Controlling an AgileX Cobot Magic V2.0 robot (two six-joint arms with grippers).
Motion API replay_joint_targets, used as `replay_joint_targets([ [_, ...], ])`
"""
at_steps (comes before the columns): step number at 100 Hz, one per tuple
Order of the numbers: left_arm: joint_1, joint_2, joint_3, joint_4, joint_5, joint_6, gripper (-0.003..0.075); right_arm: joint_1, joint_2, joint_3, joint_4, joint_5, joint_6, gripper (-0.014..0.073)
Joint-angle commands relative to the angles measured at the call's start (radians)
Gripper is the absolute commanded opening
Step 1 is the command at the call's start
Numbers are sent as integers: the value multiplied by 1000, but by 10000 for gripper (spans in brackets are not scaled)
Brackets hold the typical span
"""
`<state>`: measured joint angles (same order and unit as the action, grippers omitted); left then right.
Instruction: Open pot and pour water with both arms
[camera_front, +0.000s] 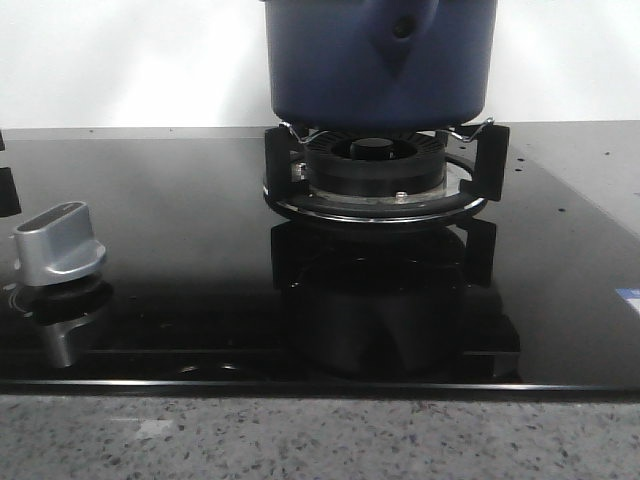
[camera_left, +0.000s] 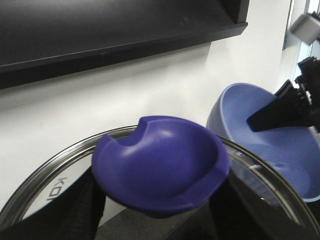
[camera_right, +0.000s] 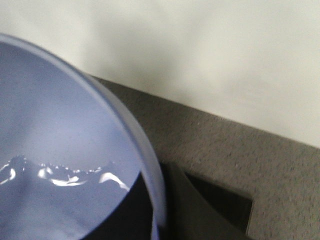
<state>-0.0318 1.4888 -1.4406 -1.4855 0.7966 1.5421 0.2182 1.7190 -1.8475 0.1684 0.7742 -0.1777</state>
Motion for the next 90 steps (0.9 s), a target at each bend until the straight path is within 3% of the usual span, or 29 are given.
replay_joint_targets([
  [1, 3, -48, -34, -90, -8, -8, 263, 7, -70, 32, -16, -214, -26, -53],
  [16, 3, -48, -34, -90, -8, -8, 263, 40, -149, 212, -20, -501, -96, -53],
  [38, 3, -48, -34, -90, -8, -8, 263, 74, -260, 511, -114, -948, -98, -53],
  [70, 3, -48, -34, -90, -2, -8, 263, 74, -267, 718, -262, -1371, -98, -53],
  [90, 3, -48, -34, -90, -2, -8, 263, 74, -263, 791, -269, -1603, -136, -53],
])
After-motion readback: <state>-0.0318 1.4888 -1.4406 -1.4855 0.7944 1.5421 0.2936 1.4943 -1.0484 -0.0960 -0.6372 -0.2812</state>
